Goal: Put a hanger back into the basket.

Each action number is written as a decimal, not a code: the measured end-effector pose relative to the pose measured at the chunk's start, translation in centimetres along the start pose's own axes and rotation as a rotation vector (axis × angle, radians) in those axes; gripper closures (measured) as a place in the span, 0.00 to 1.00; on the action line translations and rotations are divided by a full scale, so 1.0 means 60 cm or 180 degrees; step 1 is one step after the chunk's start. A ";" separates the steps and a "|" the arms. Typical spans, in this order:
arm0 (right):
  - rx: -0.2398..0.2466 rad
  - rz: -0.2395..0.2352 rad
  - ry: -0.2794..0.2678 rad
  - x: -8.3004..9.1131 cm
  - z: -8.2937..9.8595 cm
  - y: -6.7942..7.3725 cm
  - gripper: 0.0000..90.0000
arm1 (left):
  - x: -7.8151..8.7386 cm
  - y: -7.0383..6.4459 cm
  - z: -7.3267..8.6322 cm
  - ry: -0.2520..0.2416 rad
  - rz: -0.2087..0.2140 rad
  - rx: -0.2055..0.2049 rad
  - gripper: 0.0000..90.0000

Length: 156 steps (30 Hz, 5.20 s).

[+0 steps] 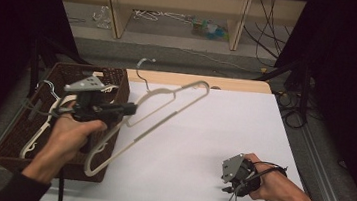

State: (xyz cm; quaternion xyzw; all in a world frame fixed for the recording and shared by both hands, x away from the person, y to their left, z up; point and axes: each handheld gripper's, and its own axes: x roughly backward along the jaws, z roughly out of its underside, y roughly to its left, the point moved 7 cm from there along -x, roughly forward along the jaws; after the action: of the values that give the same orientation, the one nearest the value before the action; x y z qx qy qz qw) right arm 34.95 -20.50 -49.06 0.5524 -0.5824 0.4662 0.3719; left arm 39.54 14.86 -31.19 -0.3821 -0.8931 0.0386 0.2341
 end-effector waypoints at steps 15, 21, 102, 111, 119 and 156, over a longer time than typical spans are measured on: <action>-0.0290 0.0112 -0.0193 -0.001 -0.003 -0.004 0.49 | 0.172 0.183 0.001 -0.0332 -0.0733 0.0295 0.96; -0.0384 0.0090 -0.0156 -0.004 0.005 0.000 0.49 | 0.202 0.229 0.020 -0.0390 -0.0873 0.0416 0.96; -0.0432 -0.0043 -0.0049 -0.022 0.015 0.003 0.45 | 0.138 0.403 0.191 0.1411 -0.1792 0.0090 0.87; -0.0432 -0.0063 -0.0009 -0.026 0.020 0.004 0.46 | 0.134 0.432 0.215 0.1225 -0.1900 0.0457 0.88; -0.0452 -0.0069 -0.0025 -0.023 0.020 0.004 0.46 | 0.140 0.406 0.207 0.1068 -0.1615 0.0627 0.91; -0.0559 0.0001 -0.0220 -0.018 0.015 -0.002 0.41 | 0.131 0.368 0.185 0.0772 -0.2079 0.0582 0.51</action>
State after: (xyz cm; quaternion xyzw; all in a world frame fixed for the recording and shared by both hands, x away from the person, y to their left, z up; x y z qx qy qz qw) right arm 35.24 -21.01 -50.36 0.5334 -0.6336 0.3941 0.3985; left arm 44.54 37.14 -43.44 -0.0558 -0.9267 -0.0042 0.3716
